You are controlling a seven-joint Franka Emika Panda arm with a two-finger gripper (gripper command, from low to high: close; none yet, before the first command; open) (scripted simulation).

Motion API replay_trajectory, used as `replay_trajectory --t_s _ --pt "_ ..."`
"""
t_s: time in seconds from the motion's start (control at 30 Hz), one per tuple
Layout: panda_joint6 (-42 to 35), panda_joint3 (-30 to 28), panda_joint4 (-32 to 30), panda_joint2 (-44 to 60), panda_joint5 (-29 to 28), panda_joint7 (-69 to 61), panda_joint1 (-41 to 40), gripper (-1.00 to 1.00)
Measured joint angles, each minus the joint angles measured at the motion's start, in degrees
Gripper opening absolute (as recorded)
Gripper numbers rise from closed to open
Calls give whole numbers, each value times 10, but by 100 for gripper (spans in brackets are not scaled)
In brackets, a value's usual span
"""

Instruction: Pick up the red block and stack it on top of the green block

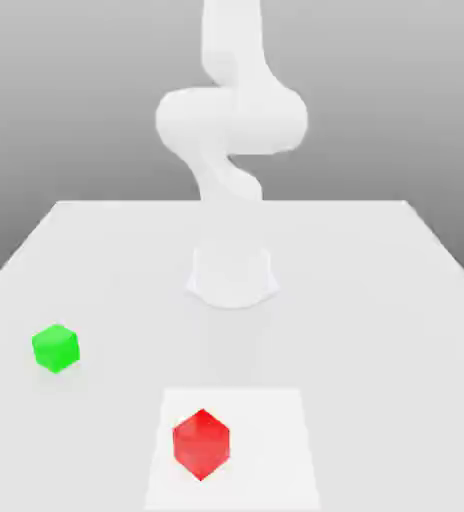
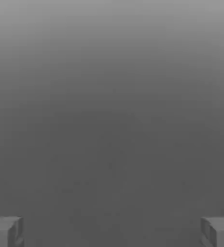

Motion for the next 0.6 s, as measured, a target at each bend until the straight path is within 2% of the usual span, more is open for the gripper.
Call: replay_trajectory --t_s 0.33,0.6 --pt "102 50 -77 212 -28 177 -73 0" --pt "182 54 -138 378 -38 308 -98 0"
